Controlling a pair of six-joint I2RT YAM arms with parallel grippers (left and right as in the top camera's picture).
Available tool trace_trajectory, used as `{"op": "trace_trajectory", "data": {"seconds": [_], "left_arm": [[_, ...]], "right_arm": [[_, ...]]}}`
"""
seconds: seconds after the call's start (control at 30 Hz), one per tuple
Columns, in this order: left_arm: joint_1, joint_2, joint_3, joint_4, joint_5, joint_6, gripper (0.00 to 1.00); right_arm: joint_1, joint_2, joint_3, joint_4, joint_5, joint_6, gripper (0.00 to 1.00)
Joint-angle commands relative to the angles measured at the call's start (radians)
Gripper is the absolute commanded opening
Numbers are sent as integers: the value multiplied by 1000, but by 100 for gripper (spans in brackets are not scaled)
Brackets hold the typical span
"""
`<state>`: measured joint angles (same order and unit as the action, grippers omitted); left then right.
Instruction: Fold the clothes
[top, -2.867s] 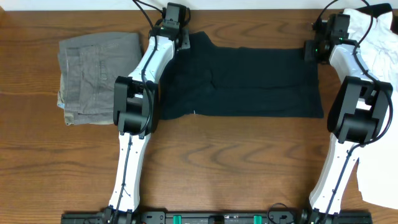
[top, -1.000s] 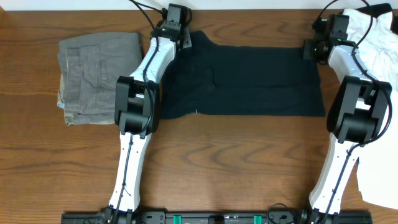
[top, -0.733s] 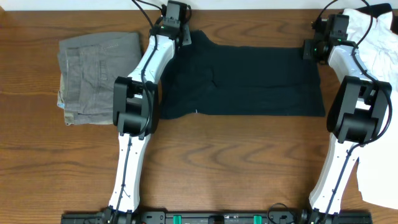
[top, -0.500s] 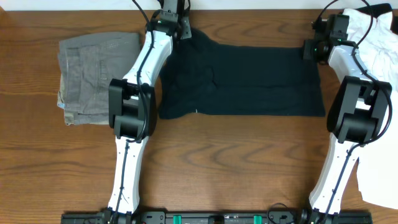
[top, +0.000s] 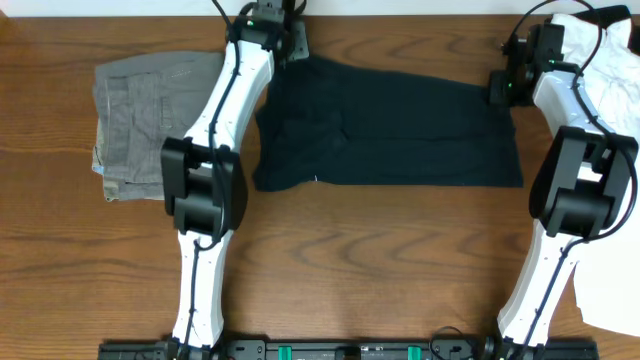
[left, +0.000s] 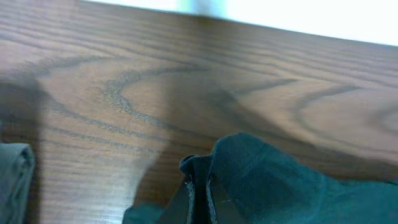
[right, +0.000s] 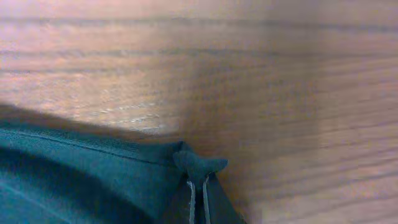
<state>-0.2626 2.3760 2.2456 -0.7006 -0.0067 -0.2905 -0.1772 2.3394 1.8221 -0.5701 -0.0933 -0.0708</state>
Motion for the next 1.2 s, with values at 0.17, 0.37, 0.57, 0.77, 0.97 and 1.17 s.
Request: {"op": "trace_trajectory", "data": {"seconds": [0.17,0.37,0.57,0.77,0.97,1.17], "left_arm": [[-3,-55,-7,-84,0,9,6],[-3,-71,-7,-156,0,9,6],[-5,-131,-7,-230,0,9,6],[-14,-180,-7,-328,0,8,6],[-16,-180,-7,-466,57,8,6],[-16,-180,-15,-532,70,8,6]], "right_arm": [[2,-114,-3,-5,-47,-58,1],[2,-152,-3,-59,-117,-72,1],[1,-195,-3,-167,-133,-131,1],[1,-213,-3,-274,-151,-181,1],[-19,-215,-3,-375,-151,-177,1],[-38,-234,-3,-433,-151,-177,1]]}}
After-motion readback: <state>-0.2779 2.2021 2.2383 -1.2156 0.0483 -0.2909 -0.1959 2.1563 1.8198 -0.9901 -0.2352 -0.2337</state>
